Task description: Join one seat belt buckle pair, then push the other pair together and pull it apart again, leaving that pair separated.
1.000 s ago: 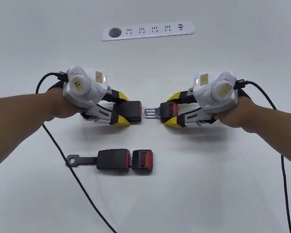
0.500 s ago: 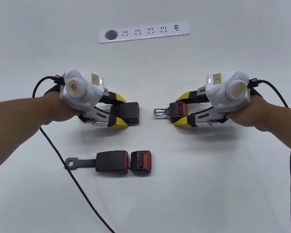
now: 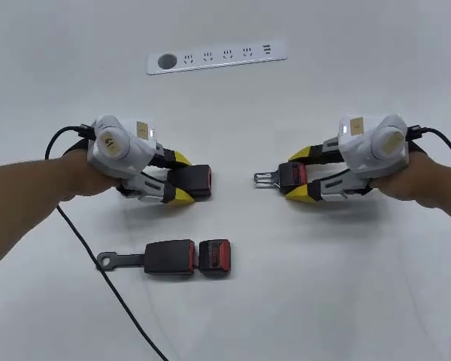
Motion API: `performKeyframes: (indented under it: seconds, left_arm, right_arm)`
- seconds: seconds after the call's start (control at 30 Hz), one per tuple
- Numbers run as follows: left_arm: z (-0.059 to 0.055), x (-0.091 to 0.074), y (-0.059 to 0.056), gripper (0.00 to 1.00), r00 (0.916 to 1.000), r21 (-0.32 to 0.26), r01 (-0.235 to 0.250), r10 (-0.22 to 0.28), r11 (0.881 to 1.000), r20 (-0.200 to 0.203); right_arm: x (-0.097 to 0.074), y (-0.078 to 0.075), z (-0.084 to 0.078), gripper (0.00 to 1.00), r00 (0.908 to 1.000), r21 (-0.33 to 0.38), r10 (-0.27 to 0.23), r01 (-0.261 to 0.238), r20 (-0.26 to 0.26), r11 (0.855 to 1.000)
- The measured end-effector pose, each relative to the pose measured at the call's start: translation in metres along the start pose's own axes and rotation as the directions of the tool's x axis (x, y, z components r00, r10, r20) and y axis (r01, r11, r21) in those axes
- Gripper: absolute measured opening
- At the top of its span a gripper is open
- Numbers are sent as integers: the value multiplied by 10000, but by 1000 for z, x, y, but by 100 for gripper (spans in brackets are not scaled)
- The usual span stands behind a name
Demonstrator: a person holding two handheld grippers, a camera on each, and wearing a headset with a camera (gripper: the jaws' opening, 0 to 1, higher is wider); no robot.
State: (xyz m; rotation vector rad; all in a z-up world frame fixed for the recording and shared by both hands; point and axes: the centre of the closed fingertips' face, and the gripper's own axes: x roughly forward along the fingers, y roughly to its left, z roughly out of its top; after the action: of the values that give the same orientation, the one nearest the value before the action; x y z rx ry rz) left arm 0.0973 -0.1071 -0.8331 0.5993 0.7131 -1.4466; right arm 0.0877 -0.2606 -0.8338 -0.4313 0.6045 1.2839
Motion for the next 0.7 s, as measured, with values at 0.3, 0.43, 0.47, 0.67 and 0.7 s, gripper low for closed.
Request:
performKeyframes:
  seconds: [0.3, 0.43, 0.47, 0.67, 0.7]
  left_arm:
    - [0, 0, 1, 36, 10000, -3, 29, -29, 10000, -63]
    - [-1, 1, 1, 36, 10000, -5, 38, -38, 10000, -65]
    - [-1, 1, 1, 36, 10000, -6, 45, -45, 10000, -70]
    - [-1, 1, 1, 36, 9999, -6, 73, -73, 10000, -103]
    - [-1, 1, 1, 36, 9999, -13, 80, -80, 10000, -107]
  right_arm:
    - [-15, -5, -13, 37, 9999, 115, 2, 0, -111, 9999]
    - [-24, -7, -18, 37, 9998, 237, -87, 91, -169, 9997]
    - [-26, -7, -19, 37, 9999, 271, -88, 91, -137, 9996]
    - [-33, -10, -24, 37, 9996, 290, -168, 175, -243, 9994]
    - [-34, -11, -25, 37, 9996, 306, -181, 188, -228, 9994]
